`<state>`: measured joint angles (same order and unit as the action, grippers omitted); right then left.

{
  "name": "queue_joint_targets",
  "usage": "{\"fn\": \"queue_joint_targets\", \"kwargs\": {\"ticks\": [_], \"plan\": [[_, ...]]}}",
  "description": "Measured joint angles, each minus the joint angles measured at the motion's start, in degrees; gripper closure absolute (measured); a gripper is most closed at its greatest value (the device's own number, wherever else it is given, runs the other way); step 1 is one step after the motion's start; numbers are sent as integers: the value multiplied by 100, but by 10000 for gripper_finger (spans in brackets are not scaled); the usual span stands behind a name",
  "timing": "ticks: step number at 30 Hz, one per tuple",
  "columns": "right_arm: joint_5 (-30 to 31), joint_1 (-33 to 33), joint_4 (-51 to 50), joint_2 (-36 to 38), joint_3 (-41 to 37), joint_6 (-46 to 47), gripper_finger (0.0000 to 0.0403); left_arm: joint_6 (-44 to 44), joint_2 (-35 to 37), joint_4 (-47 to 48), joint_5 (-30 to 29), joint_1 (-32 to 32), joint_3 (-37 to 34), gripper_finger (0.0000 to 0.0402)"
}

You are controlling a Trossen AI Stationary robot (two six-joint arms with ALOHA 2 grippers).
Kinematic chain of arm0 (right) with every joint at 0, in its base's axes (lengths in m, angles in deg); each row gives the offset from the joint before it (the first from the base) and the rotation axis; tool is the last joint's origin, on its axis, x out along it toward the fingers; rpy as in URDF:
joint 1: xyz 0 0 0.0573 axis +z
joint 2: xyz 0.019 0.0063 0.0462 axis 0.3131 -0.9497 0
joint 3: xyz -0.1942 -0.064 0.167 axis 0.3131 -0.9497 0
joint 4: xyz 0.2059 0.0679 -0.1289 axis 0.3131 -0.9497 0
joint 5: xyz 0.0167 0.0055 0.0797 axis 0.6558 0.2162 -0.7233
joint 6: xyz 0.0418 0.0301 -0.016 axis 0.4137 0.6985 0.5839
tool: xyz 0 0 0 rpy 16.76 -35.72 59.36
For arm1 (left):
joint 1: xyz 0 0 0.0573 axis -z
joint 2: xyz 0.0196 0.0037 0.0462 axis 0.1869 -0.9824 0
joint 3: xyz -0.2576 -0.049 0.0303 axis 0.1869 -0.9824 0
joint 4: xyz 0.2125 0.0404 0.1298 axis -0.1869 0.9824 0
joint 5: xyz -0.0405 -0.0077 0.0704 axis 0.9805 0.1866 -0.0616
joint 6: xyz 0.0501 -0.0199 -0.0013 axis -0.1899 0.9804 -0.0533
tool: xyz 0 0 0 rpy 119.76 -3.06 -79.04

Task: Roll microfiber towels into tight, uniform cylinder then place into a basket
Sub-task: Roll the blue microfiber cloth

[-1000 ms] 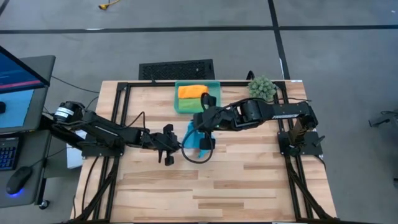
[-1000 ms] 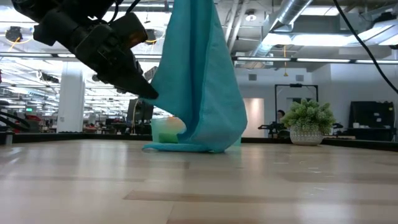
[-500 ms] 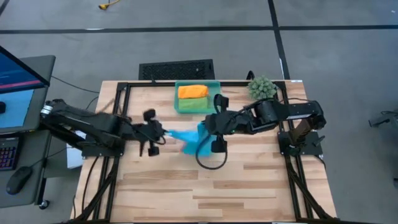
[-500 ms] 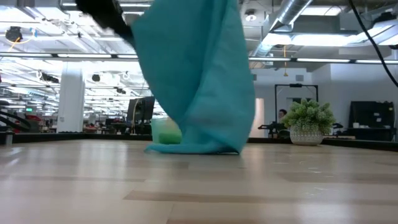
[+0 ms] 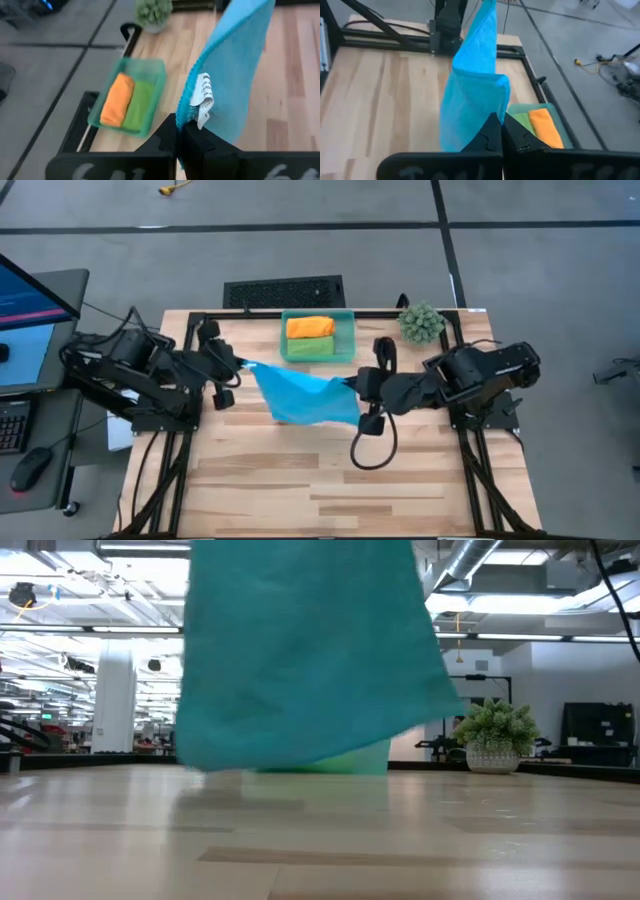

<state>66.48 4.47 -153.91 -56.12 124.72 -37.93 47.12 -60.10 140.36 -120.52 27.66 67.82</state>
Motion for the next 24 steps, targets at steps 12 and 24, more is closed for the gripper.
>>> {"fn": "queue_joint_targets", "kwargs": {"ticks": [12,24], "plan": [[165,628,108,-38,-5,506,399,1514,-1405,1696,1494,207,1744,402],[178,1497,653,-37,-5,745,399,3084,-2127,1835,2615,1051,3175,401]]}}
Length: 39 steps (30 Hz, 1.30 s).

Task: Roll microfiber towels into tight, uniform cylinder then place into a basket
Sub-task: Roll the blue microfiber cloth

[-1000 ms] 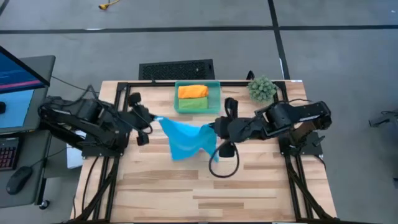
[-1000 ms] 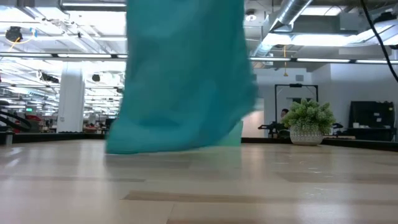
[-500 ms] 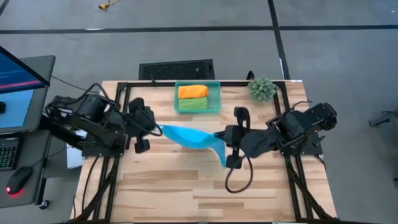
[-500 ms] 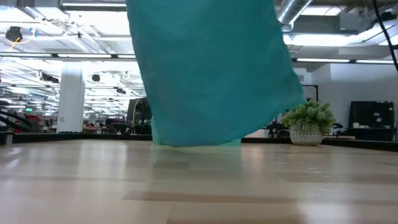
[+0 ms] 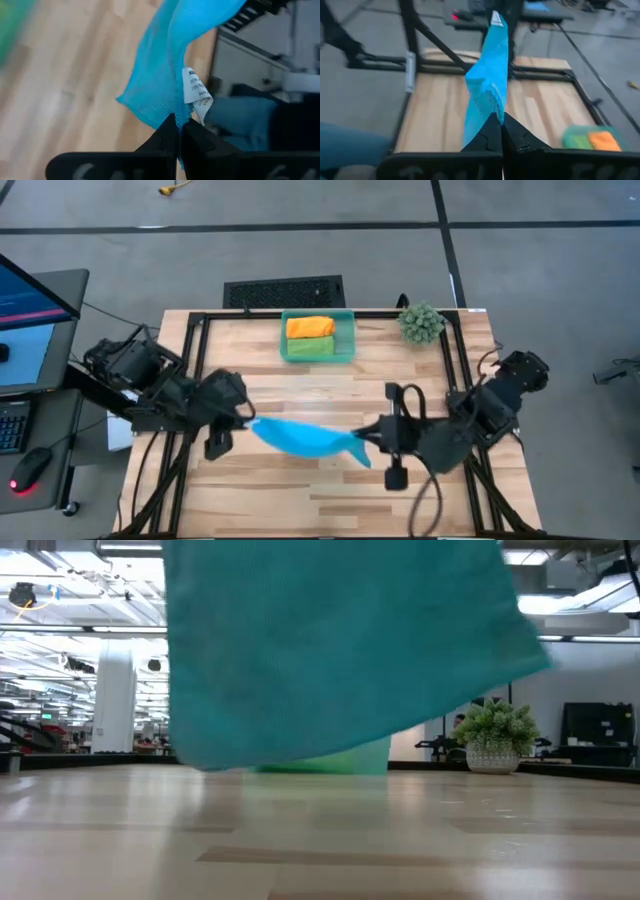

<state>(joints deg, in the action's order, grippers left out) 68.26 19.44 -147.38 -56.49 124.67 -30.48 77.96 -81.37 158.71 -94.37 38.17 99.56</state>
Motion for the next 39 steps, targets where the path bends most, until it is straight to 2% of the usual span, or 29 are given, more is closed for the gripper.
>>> {"fn": "queue_joint_targets", "kwargs": {"ticks": [6,15,20,24,28,32,39], "plan": [[-1,491,332,0,0,25,399,939,-36,-34,170,603,62,401],[16,892,590,-109,9,232,399,2318,-46,-124,-29,1341,62,401],[25,917,495,-254,16,431,399,2489,-176,-262,-248,1528,53,401],[422,745,-78,-437,5,706,399,2151,-222,92,-726,1352,-38,401],[904,483,-1136,-511,-83,1685,399,1389,-188,48,-1435,899,-299,401],[946,113,-2106,-630,-372,2697,399,550,-201,41,-2086,361,-593,401],[914,-375,-2665,-733,-776,3127,399,-357,-213,56,-2309,-730,-1614,401]]}}
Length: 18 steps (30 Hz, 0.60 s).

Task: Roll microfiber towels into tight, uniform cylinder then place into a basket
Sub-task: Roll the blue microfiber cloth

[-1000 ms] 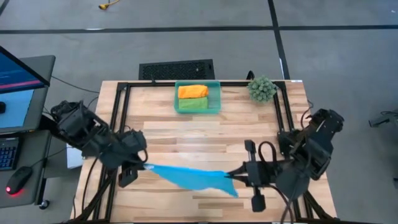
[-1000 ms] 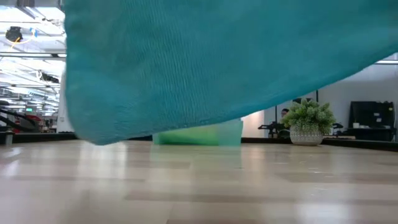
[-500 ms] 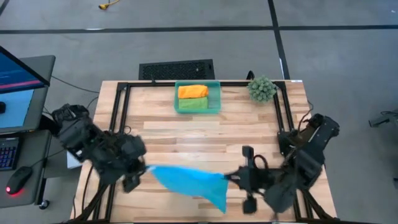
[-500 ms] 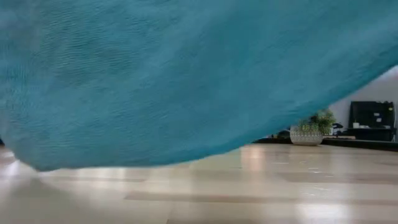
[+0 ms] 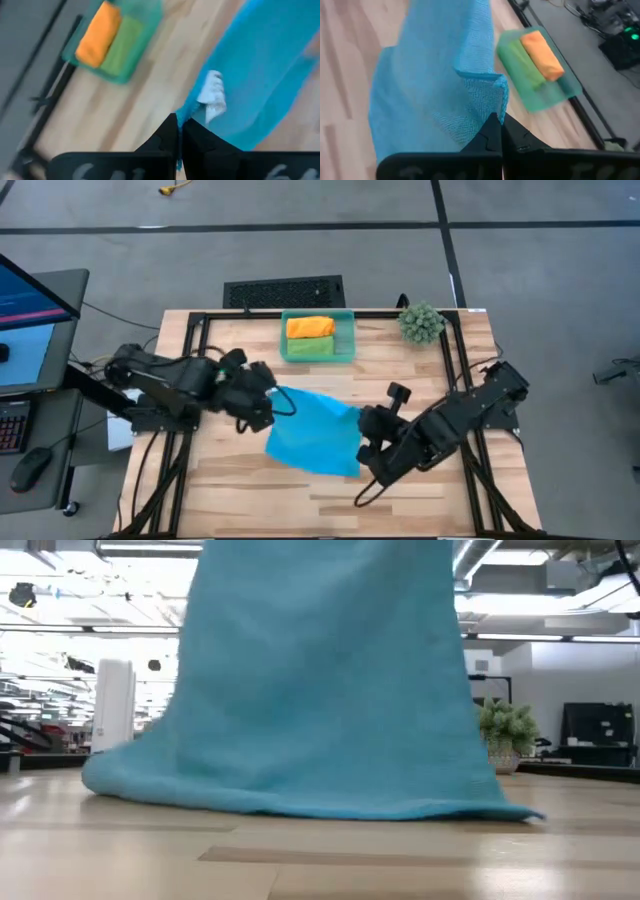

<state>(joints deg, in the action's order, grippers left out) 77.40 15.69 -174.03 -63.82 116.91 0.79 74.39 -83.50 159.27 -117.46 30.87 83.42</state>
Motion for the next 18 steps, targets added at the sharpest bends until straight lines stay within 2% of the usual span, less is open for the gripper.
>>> {"fn": "queue_joint_targets", "kwargs": {"ticks": [3,8,18], "plan": [[24,-228,-230,-10,-182,65,399,-349,-1,-2,-118,-369,-593,401],[150,-637,-375,-13,-455,55,399,-882,1,-111,-758,-906,-1292,401],[-118,-1320,-409,-14,-989,-556,400,-2146,20,-1248,-608,-1594,-2050,401]]}}
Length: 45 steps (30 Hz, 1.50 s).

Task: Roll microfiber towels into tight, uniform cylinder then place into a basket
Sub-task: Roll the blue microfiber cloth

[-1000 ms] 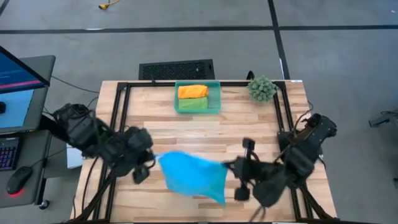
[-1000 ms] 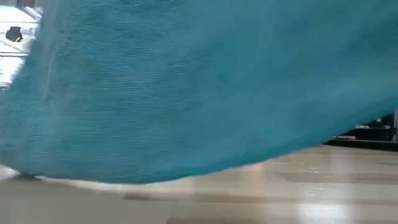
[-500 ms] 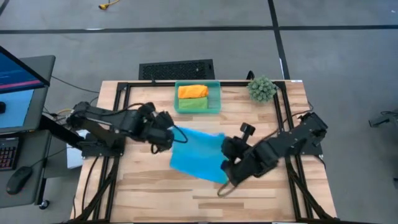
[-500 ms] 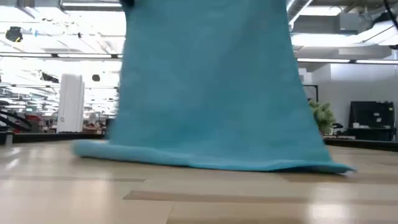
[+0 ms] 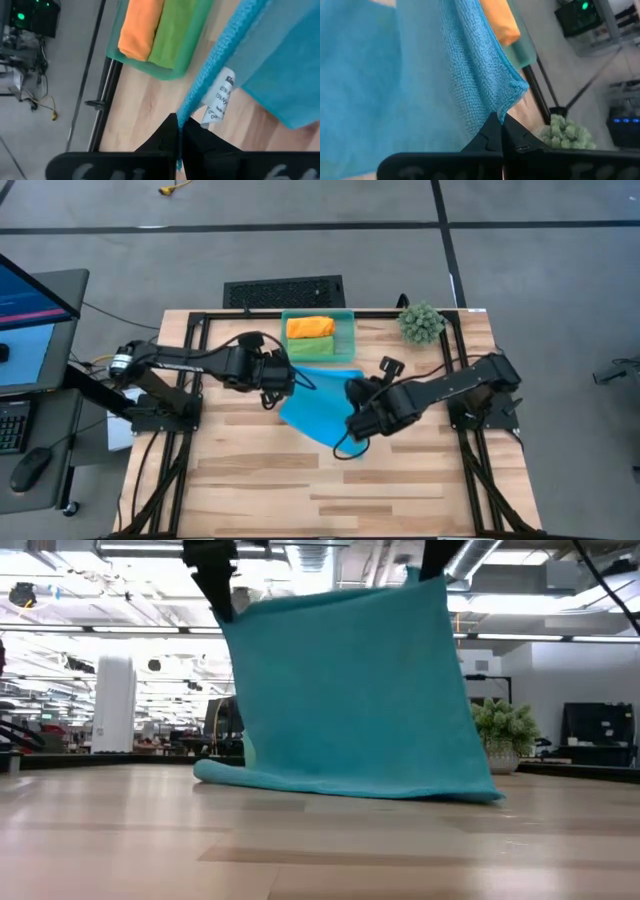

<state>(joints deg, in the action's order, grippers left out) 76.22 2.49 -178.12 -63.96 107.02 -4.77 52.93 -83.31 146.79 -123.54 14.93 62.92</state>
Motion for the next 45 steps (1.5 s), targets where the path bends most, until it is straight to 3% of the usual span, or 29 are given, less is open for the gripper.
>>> {"fn": "queue_joint_targets", "kwargs": {"ticks": [7,17,26,31,36,45], "plan": [[-79,-91,36,2,-368,-45,400,-324,-4,-162,-5,-116,-108,401],[-79,-249,67,57,-1041,216,400,-1422,-14,-1094,-101,-504,-110,401],[-14,-210,121,59,-1800,601,400,-1982,-24,-2138,698,-849,-662,401],[125,-199,927,59,-2321,394,400,-2185,-28,-2575,676,-871,-1235,401],[-160,-198,1777,59,-2601,117,400,-2346,-28,-2746,685,-932,-1631,401],[-759,-28,3045,59,-3105,-50,400,-2645,-28,-3193,1497,-1021,-2369,401]]}}
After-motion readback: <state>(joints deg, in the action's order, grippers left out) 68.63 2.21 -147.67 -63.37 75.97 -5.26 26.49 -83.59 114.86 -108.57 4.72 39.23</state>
